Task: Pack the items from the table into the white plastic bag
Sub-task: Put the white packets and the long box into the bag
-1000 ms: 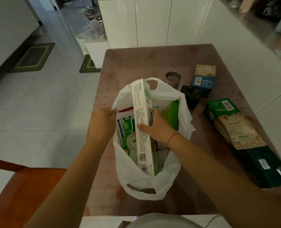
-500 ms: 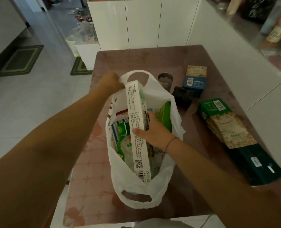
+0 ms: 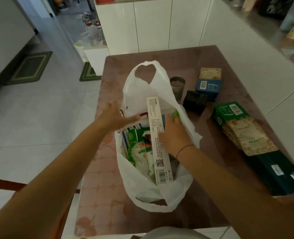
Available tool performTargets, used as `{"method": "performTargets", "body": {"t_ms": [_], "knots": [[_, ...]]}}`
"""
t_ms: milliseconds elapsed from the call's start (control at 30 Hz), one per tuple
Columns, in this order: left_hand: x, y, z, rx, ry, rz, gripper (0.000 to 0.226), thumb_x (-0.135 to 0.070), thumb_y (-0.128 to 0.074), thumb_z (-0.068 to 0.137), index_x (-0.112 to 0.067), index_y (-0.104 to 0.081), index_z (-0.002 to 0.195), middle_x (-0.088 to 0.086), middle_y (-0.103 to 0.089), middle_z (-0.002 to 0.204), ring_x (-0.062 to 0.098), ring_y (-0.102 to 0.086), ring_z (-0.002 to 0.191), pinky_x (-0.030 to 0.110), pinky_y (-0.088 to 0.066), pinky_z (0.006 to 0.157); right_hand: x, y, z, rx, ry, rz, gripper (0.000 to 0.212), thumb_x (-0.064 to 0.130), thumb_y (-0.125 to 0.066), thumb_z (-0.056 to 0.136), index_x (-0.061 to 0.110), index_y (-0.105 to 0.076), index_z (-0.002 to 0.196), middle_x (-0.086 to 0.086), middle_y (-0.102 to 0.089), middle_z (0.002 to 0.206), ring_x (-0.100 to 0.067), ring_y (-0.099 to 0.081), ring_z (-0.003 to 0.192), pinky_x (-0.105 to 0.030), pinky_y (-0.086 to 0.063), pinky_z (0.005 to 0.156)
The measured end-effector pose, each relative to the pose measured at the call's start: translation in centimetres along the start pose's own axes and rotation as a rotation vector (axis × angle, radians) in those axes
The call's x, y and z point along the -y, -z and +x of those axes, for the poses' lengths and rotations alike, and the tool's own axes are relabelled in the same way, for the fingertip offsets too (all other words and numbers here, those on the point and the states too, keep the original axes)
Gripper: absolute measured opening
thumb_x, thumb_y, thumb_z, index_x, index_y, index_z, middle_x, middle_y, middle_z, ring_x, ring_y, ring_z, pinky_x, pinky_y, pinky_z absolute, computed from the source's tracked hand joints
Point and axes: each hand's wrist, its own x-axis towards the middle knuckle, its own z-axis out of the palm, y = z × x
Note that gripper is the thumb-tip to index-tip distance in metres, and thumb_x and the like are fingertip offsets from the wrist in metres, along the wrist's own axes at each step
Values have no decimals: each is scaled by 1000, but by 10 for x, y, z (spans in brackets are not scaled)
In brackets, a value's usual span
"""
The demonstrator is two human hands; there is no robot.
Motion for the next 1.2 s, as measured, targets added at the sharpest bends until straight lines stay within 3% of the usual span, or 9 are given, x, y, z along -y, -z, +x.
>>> {"method": "performTargets", "body": {"t_ms": [133, 267, 400, 500, 567, 667, 800, 1033, 1200], "knots": [[22, -24, -48, 42, 53, 221, 83, -57, -69, 69, -18, -33, 133, 7, -52, 126, 27, -59, 103, 44, -55, 77, 5, -20, -22, 33, 256, -310, 79, 55, -52, 85, 34, -7, 147, -8, -6, 156, -35, -13, 143, -51, -18, 115], [31, -34, -60, -54, 60, 203, 24, -29, -46, 95, -10, -61, 95, 11, -67, 97, 18, -60, 72, 29, -49, 64, -17, -33, -20, 200, 245, -605, 74, 37, -47, 91, 28, -3, 150, -6, 21, 158, -28, 18, 145, -44, 7, 117], [28, -32, -64, -239, -56, -2, 25, -10, -42, 92, -11, -62, 79, 5, -63, 71, 9, -51, 55, 22, -34, 49, -25, -12, -18, 212, 224, -543, 75, 36, -45, 94, 25, 2, 150, -6, 15, 159, -27, 11, 146, -40, -1, 119], [24, -39, -65, -253, -52, -94, 32, -16, -40, 93, -27, -55, 67, -2, -61, 64, 14, -56, 58, 24, -38, 52, -28, 28, -26, 197, 339, 1, 64, 36, -53, 92, 27, -23, 147, 0, -23, 155, -15, -29, 138, -27, -34, 108], [24, -44, -63, -254, -27, -135, 31, -19, -39, 93, -33, -53, 70, -5, -61, 67, 15, -58, 63, 28, -45, 58, -45, 63, -27, -137, 410, 278, 36, 28, -52, 92, 24, -52, 128, 4, -58, 126, 3, -53, 108, -9, -46, 86], [21, -49, -62, -300, -4, -200, 31, -18, -37, 92, -31, -54, 70, -4, -61, 68, 14, -59, 62, 28, -46, 57, -105, 105, -10, -696, 135, 253, 21, 18, -50, 90, 17, -63, 107, 1, -63, 104, -1, -57, 97, -17, -45, 85], [8, -58, -65, -326, 26, -327, 34, -14, -38, 93, -27, -54, 66, -2, -59, 64, 12, -55, 57, 21, -37, 48, -204, 126, 24, -262, -553, 68, 76, 50, -63, 82, 7, -39, 139, -19, -44, 141, -36, -45, 125, -43, -37, 106], [-4, -67, -63, -382, 121, -432, 35, -27, -41, 98, -19, -54, 67, -2, -55, 62, 10, -51, 53, 21, -38, 44, -231, 117, 61, -117, -614, -84, 84, 66, -65, 70, 15, -47, 134, -15, -52, 136, -34, -51, 122, -37, -39, 104], [-5, -70, -61, -384, 169, -484, 34, -30, -41, 98, -19, -57, 70, 0, -58, 67, 14, -56, 59, 26, -42, 50, -240, 107, 66, -23, -667, 276, 61, 23, -83, 67, 5, -59, 121, -13, -61, 125, -29, -58, 110, -32, -43, 90]]}}
